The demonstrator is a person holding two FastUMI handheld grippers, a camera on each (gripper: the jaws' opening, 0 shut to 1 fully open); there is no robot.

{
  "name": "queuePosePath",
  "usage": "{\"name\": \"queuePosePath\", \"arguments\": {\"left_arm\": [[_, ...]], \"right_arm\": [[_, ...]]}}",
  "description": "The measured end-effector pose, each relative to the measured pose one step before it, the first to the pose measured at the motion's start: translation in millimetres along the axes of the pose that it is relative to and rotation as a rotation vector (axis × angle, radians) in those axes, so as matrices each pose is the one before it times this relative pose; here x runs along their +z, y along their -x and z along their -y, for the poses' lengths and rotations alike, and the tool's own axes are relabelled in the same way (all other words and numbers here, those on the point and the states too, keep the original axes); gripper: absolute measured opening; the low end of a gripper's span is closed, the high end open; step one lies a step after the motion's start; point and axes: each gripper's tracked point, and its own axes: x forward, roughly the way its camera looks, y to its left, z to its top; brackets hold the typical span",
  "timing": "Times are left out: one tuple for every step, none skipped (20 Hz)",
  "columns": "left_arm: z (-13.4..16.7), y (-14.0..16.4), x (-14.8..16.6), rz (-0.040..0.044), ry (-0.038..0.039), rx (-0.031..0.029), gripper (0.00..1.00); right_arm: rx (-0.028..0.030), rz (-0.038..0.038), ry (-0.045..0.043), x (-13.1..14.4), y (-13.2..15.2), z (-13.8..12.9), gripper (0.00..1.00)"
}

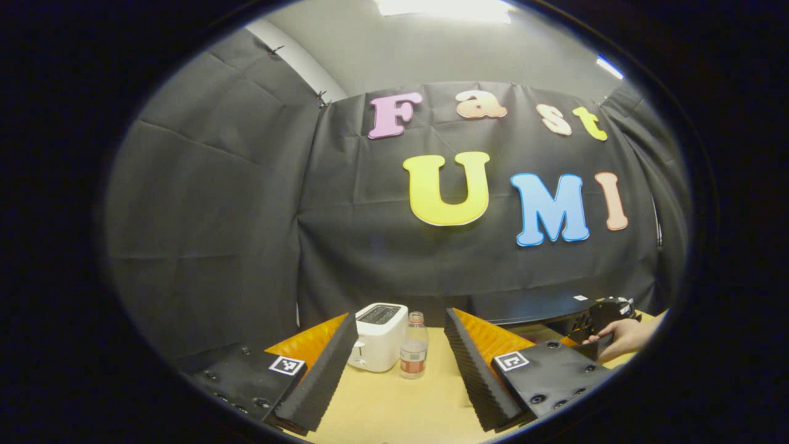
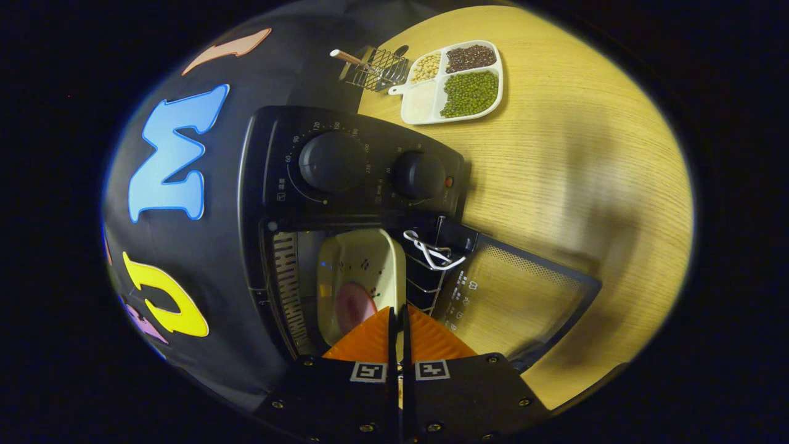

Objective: Open the electric oven with the left hand, put the food in, and close the electric oven.

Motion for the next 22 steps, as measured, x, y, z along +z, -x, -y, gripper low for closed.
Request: {"name": "queuePosePath", "arguments": {"left_arm": [[-1.3,0.46,0.28,-0.00085,-0.0012,0.006,1.0],[-0.75,-0.11,0.16,-0.0032,0.0006,0.00264,0.98],[0.25,-0.34,-2.0,-0.00321,0.00091,0.00061,0.96],[1.59,-0.71,-0.6,-0.00226,0.001,-0.00114,0.94],[2.87,-0.76,-2.06,-0.00366,0.00054,-0.00391,0.92],[3.01,-0.79,-0.3,0.00023,0.00086,-0.0049,0.9],[5.07,-0.86,-1.77,-0.00057,0.00138,-0.00869,1.0],[7.04,-1.31,-0.78,-0.00124,0.00154,-0.01349,0.9],[7.11,-1.02,-1.59,-0.0009,0.00117,-0.01468,0.9],[7.93,-0.89,-1.69,-0.00161,0.00083,-0.01552,0.9],[9.16,-2.03,-2.13,-0.00283,0.00263,-0.01593,0.96],[8.11,0.46,-1.79,-0.003,0.00553,-0.01608,0.98],[10.84,-0.96,-4.76,-0.00561,0.00799,-0.02138,1.0],[10.68,-0.33,-3.97,-0.00548,0.00734,-0.02172,1.0],[11.14,-0.76,-5.42,-0.00759,0.00438,-0.02323,1.0],[10.73,-0.88,-7.15,-0.00938,0.00221,-0.0198,1.0],[8.62,-0.5,-8.4,-0.01377,0.00175,-0.01493,1.0],[9.14,-0.85,-7.79,-0.01634,0.00393,-0.01613,1.0],[11.67,-1.34,-9.88,-0.02369,0.00636,-0.01691,1.0],[10.87,-0.08,-10.01,-0.02578,0.00523,-0.01905,1.0],[9.11,0.68,-8.94,-0.02249,0.00198,-0.01781,1.0],[10.17,-0.51,-11.19,-0.02314,-0.00403,-0.01848,0.9]], "right_arm": [[0.01277,-0.00731,-0.00682,-2.15,-2.48,-2.55,0.03],[0.01577,-0.01683,-0.00298,-7.96,-0.12,-4.68,0.03],[0.00448,-0.01295,0.00443,0.59,-0.58,-0.2,0.06],[0.00417,-0.0115,0.01882,-2.35,0.41,0.5,0.09],[0.02526,-0.01573,0.0077,-2.45,2.52,-4.88,0.11],[0.02862,-0.01281,0.00557,-3.12,5.75,-4.48,0.12],[0.03684,-0.01464,0.00742,-3.16,4.23,-8.4,0.35],[0.02462,-0.01048,0.02912,-1.55,7.3,-5.54,0.48],[0.01485,-0.01005,0.04246,5.17,13.1,-2.48,0.74],[0.00235,-0.00097,0.05594,1.9,1.8,-0.36,1.0],[0.00822,0.00018,0.05172,-5.26,12.08,-2.36,0.97],[0.00959,0.00146,0.05099,1.08,11.21,-1.76,0.97],[0.00984,0.00356,0.0488,-0.13,11.38,-3.24,0.97],[0.01098,-0.00163,0.04488,1.61,10.16,-1.39,0.97],[0.00919,-0.00156,0.04374,0.77,9.93,-1.01,0.97],[0.00666,-0.00008,0.04591,1.81,10.35,-0.22,0.97],[0.0128,0.0004,0.04755,1.95,9.72,-0.26,0.97],[0.00768,0.00445,0.04406,3.39,9.76,0.43,0.97],[0.00289,0.007,0.04453,2.94,11.27,0.28,0.97],[0.00794,0.01349,0.04417,4.48,10.28,1.24,0.97],[0.00104,0.0189,0.0447,4.86,9.9,0.92,0.97],[-0.0055,0.02077,0.045,6.69,9.1,2.82,0.97]]}}
